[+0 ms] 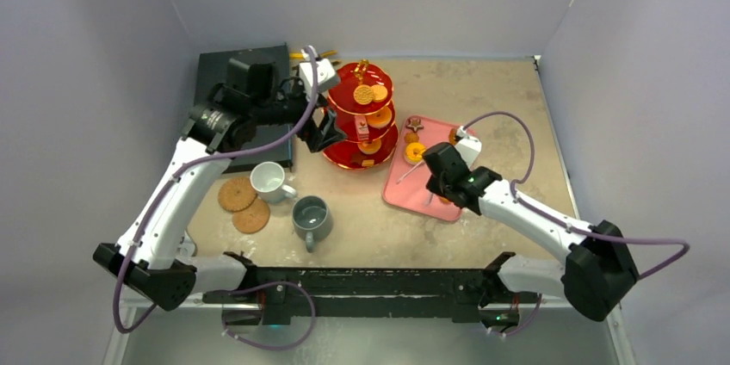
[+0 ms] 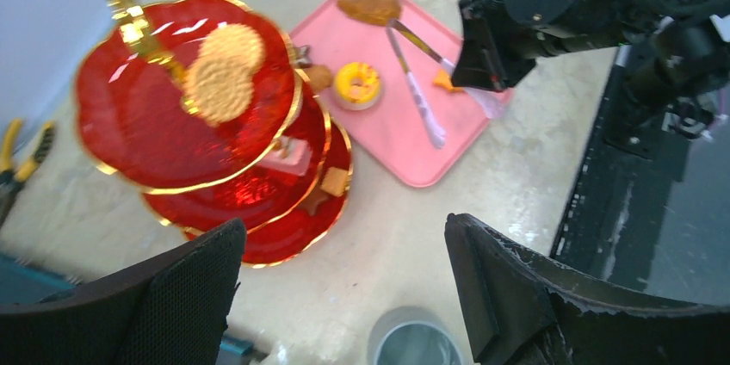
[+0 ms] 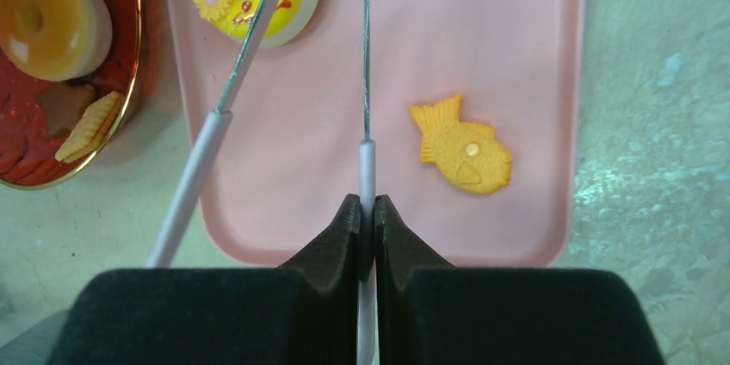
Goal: Serve the afternoon tea
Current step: Pick up the clamp from the tray, then adjust the clamp.
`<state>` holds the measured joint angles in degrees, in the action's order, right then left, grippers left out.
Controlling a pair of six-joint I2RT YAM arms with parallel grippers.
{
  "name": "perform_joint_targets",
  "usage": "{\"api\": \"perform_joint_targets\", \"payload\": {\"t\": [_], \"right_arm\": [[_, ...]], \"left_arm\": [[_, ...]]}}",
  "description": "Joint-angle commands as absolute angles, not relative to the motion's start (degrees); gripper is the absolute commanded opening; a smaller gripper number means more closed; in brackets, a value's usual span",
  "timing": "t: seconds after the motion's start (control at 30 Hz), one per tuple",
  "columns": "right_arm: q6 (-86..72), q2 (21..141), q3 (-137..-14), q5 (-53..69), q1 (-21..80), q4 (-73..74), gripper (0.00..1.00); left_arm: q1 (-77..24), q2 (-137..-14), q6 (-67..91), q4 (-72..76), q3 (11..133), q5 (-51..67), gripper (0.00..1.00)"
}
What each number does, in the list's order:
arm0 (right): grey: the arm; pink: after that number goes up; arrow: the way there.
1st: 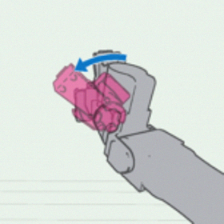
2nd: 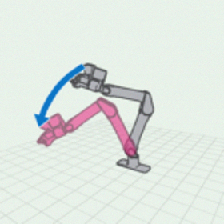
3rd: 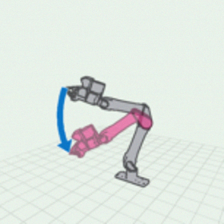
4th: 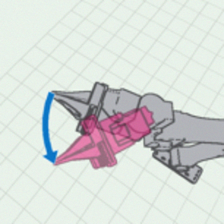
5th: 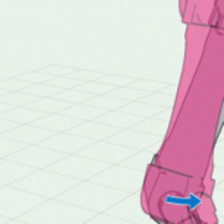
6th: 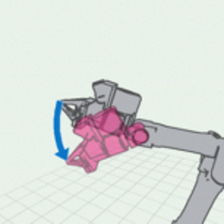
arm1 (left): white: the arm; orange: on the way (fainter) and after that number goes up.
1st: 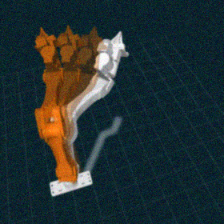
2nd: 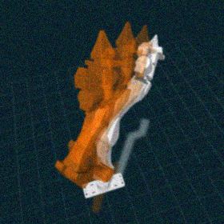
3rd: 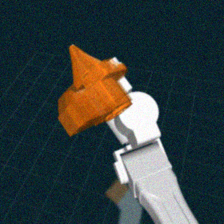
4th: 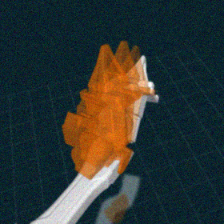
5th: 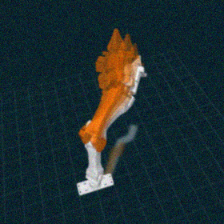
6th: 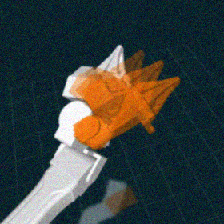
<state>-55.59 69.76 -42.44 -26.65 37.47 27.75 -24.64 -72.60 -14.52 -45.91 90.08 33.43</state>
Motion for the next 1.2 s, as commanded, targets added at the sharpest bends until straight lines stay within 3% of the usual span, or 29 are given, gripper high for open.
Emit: {"api": "perform_joint_targets", "payload": {"t": [0.0,0.1,0.23,0.57,0.67,0.97,1.17], "right_arm": [[-57.0,65.9,-45.9,-32.0,37.8,32.8,0.00],[-55.0,60.0,-47.7,-35.8,39.7,31.2,0.00],[-44.4,52.6,-49.9,-39.2,40.3,18.0,0.00],[-25.9,54.6,-55.5,-37.0,43.7,-7.3,0.00],[-24.8,53.3,-54.4,-35.4,44.6,-11.9,0.00],[-20.9,51.9,-53.7,-33.5,48.1,-15.8,0.00],[-18.6,53.0,-53.6,-35.7,49.5,-16.1,0.00]], "left_arm": [[-28.9,-74.4,-11.1,-43.4,90.4,33.1,0.86],[-31.2,-76.4,-7.1,-41.0,90.3,34.3,0.88],[-34.9,-78.5,-0.7,-35.7,89.0,36.3,0.98],[-36.5,-81.1,12.6,-27.2,88.6,41.7,1.00],[-36.4,-80.8,14.2,-25.1,88.3,43.6,0.99],[-36.3,-81.8,14.1,-22.6,92.5,44.0,0.80],[-36.3,-82.0,14.0,-23.0,96.1,43.6,0.86]]}}
